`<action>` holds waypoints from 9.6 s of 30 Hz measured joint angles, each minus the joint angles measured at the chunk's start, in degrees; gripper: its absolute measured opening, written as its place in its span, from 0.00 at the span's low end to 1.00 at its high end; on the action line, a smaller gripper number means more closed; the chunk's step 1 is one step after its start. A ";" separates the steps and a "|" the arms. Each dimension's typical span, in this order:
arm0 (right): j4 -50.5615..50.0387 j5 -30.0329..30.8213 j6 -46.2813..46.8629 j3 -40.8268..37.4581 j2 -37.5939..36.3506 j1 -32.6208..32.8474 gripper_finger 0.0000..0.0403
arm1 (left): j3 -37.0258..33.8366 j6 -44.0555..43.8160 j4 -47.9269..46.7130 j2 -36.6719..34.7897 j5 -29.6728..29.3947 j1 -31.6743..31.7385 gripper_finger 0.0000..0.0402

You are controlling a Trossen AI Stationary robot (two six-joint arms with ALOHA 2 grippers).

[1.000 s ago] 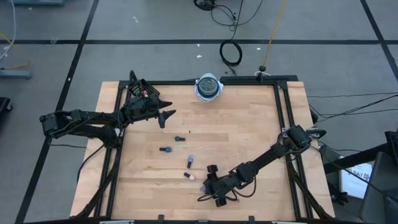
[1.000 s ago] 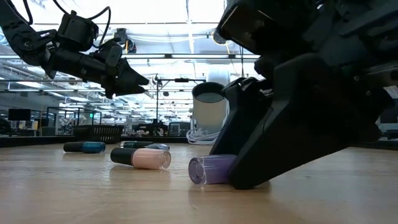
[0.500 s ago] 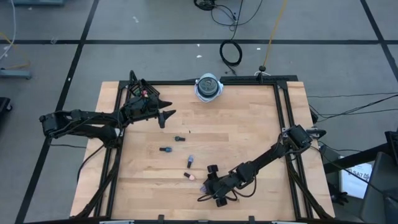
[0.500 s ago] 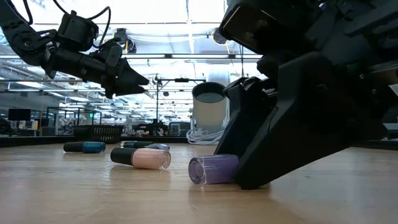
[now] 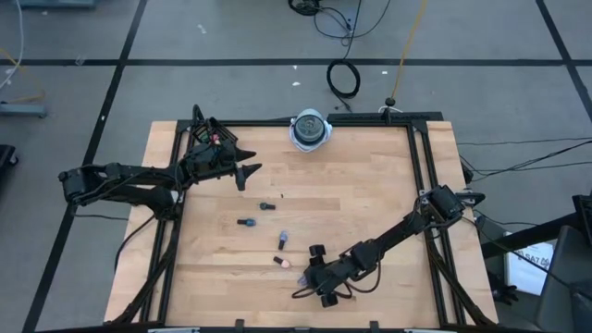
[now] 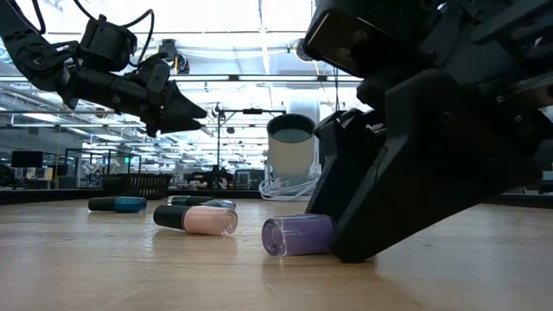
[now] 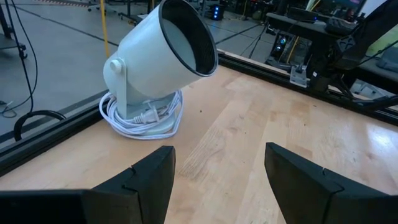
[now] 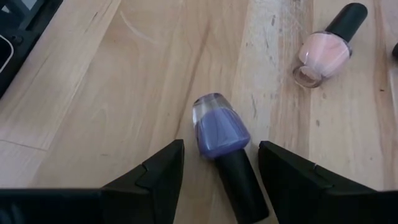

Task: Pick & Place Nail Polish
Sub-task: Put the violet nail polish bottle into the black bin

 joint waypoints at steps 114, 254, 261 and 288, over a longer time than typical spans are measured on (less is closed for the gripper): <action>52.30 1.26 -11.89 -27.06 -20.72 -27.57 0.13 | 0.02 3.18 4.34 -0.01 0.05 0.02 0.61; 36.70 6.02 -11.72 -23.43 -23.38 -20.70 0.49 | 16.16 -16.87 -55.65 5.49 -59.59 -0.62 0.14; 37.18 6.07 -11.30 -23.43 -23.38 -20.72 0.49 | 13.90 -15.45 -52.11 5.51 -57.37 5.37 0.14; 37.92 6.06 -10.47 -23.43 -23.36 -20.74 0.49 | 13.90 -16.97 -49.07 5.53 -41.40 10.60 0.72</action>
